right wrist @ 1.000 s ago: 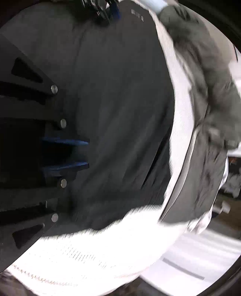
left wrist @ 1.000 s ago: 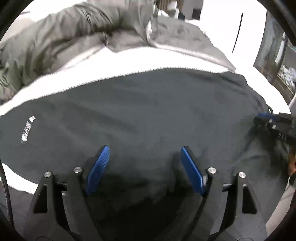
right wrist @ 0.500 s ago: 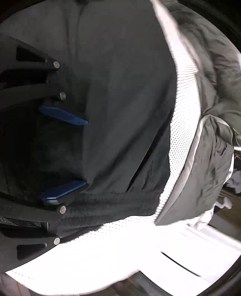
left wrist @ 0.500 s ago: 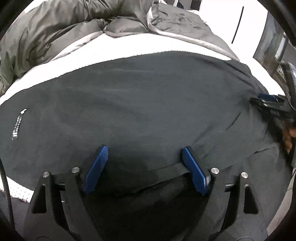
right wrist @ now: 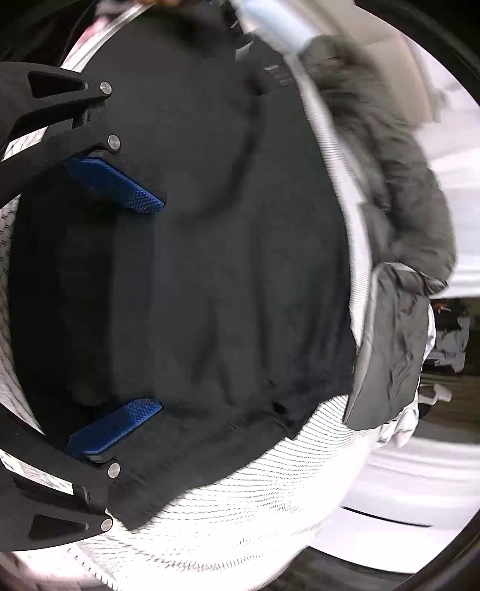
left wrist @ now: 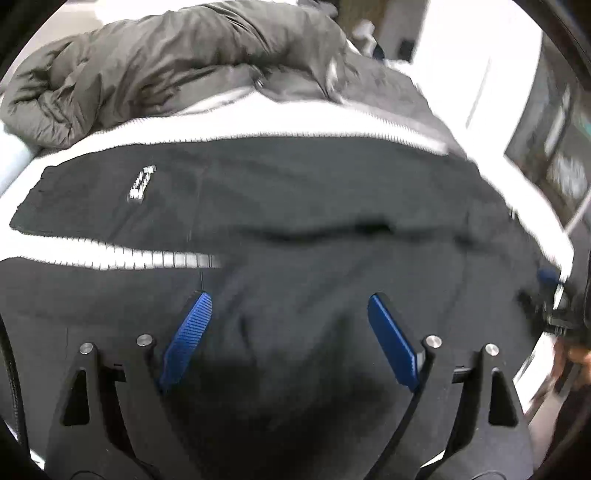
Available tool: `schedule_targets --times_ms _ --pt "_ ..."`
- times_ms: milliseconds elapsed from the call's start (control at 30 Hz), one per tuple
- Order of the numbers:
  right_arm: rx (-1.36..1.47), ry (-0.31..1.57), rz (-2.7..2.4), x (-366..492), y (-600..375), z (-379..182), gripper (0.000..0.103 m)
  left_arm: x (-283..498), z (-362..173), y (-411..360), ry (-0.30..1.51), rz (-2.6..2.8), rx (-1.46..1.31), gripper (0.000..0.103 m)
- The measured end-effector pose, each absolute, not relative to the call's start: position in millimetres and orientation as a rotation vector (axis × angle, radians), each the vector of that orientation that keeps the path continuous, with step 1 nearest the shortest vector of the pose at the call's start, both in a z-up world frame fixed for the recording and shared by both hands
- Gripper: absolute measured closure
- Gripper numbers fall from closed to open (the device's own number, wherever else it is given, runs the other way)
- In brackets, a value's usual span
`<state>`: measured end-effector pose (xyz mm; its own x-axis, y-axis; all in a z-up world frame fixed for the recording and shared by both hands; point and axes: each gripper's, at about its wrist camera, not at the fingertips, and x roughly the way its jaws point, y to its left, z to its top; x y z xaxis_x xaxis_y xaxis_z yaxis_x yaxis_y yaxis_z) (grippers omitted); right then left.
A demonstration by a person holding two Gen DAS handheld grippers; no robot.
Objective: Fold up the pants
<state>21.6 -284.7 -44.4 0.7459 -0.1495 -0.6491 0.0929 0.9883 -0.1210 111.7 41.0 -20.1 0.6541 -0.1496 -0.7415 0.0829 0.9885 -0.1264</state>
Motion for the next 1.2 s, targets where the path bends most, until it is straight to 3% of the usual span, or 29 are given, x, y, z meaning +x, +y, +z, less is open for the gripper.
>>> schedule_targets --times_ms 133,267,567,767,1133,1167,1200 --pt "-0.149 0.661 -0.140 10 -285 -58 0.001 88 -41 48 0.898 -0.086 0.025 0.018" --pt "-0.103 0.678 -0.299 10 -325 -54 0.001 63 -39 114 0.891 0.030 -0.066 0.012" --pt "0.206 0.602 -0.116 -54 -358 -35 0.001 -24 -19 236 0.710 0.389 -0.322 0.014" --pt "0.341 0.605 -0.050 -66 -368 -48 0.001 -54 -48 293 0.726 0.331 -0.636 0.051" --pt "0.389 0.623 -0.045 -49 -373 -63 0.002 -12 -67 300 0.754 0.396 -0.613 0.052" --pt "0.398 0.621 -0.042 -45 -374 -63 0.002 -6 -63 301 0.752 0.403 -0.607 0.059" --pt "0.408 0.620 -0.042 -44 -375 -64 0.002 0 -62 303 0.744 0.418 -0.601 0.081"
